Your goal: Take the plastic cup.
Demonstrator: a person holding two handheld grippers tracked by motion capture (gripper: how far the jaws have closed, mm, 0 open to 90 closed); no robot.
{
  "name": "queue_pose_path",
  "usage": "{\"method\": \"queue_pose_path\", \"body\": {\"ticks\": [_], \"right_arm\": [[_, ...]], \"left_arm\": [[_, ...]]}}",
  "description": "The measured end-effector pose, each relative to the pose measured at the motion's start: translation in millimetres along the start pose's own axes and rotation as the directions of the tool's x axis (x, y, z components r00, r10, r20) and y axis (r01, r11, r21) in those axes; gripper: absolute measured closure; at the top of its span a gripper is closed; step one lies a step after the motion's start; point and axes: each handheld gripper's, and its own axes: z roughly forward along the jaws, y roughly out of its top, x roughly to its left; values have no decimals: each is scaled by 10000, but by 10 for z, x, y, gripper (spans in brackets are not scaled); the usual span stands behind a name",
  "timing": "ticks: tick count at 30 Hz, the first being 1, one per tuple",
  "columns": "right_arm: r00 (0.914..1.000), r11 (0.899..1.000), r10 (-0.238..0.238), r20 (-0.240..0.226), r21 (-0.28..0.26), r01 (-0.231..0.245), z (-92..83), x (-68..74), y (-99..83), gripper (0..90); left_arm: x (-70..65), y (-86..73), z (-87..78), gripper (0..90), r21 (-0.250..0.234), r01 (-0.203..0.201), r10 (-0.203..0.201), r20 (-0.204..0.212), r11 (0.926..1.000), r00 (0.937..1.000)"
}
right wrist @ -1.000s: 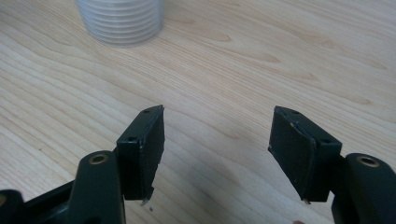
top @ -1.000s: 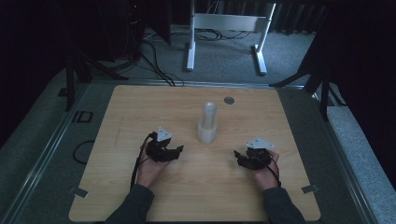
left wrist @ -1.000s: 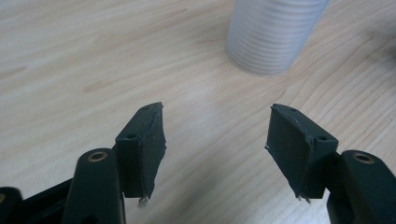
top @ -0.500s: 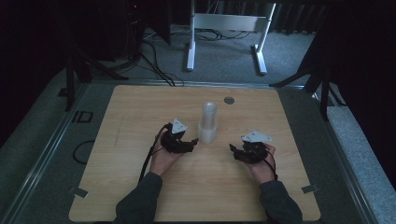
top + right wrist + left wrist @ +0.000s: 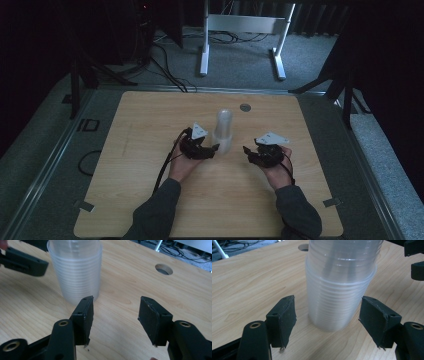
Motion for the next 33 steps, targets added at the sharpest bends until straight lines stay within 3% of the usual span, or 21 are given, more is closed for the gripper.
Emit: {"method": "queue_pose_path", "body": {"ticks": [11, 33], "right_arm": [[9996, 9997, -130, -234, -228, 125, 18, 11, 179, 408], [9974, 9965, -322, -643, -797, 270, 60, 51, 493, 398]], "left_arm": [[-26, 78, 51, 262, -161, 87, -86, 89, 9998, 9999], [-62, 97, 121, 263, -459, 129, -121, 195, 9989, 9997]]}}
